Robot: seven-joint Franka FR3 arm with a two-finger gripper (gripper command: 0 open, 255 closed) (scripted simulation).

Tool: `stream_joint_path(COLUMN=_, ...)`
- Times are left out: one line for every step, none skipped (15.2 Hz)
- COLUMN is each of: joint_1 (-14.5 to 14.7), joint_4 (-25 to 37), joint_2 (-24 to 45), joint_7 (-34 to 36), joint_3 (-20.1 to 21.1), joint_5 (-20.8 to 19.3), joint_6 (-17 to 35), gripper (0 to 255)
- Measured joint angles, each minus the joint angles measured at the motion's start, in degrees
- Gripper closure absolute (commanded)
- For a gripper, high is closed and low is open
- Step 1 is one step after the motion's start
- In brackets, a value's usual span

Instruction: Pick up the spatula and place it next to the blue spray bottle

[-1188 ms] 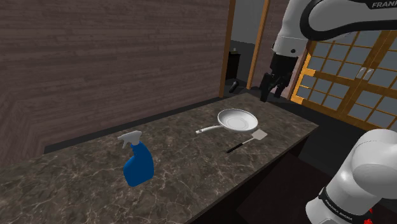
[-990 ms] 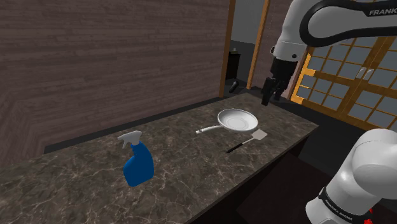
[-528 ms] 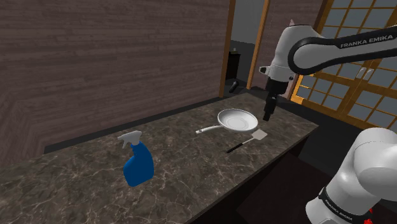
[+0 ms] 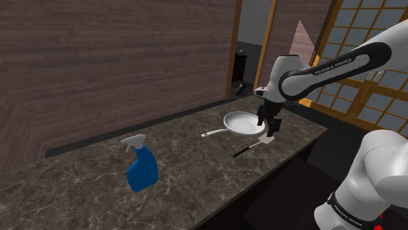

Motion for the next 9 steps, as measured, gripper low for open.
stream_joint_path(joint_1=1.17, joint_4=0.52, joint_2=2.44, joint_7=-4.69, joint_3=-1.77, joint_5=0.05, joint_6=2.00, gripper=0)
stream_joint_path(joint_1=2.51, joint_4=0.17, joint_2=4.62, joint_7=-9.09, joint_3=-3.12, joint_5=0.30, joint_6=4.47, gripper=0)
stream_joint_path(joint_1=3.79, joint_4=0.35, joint_2=6.89, joint_7=-13.73, joint_3=-4.66, joint_5=0.76, joint_6=6.58, gripper=0)
stream_joint_path(joint_1=5.40, joint_4=0.95, joint_2=9.63, joint_7=-18.56, joint_3=-6.10, joint_5=1.75, joint_6=8.66, gripper=0)
stream_joint_path(joint_1=6.71, joint_4=1.23, joint_2=11.90, joint_7=-23.26, joint_3=-7.37, joint_5=2.75, joint_6=10.54, gripper=0)
stream_joint_path(joint_1=7.63, joint_4=1.45, joint_2=13.68, joint_7=-26.12, joint_3=-8.05, joint_5=3.72, joint_6=12.01, gripper=0)
stream_joint_path(joint_1=8.15, joint_4=1.56, joint_2=14.99, joint_7=-27.93, joint_3=-8.54, joint_5=4.51, joint_6=13.12, gripper=0)
stream_joint_path(joint_1=8.63, joint_4=1.51, joint_2=16.26, joint_7=-29.15, joint_3=-8.86, joint_5=5.41, joint_6=14.34, gripper=0)
stream_joint_path(joint_1=8.98, joint_4=1.38, joint_2=17.20, joint_7=-29.94, joint_3=-9.04, joint_5=6.14, joint_6=15.32, gripper=0)
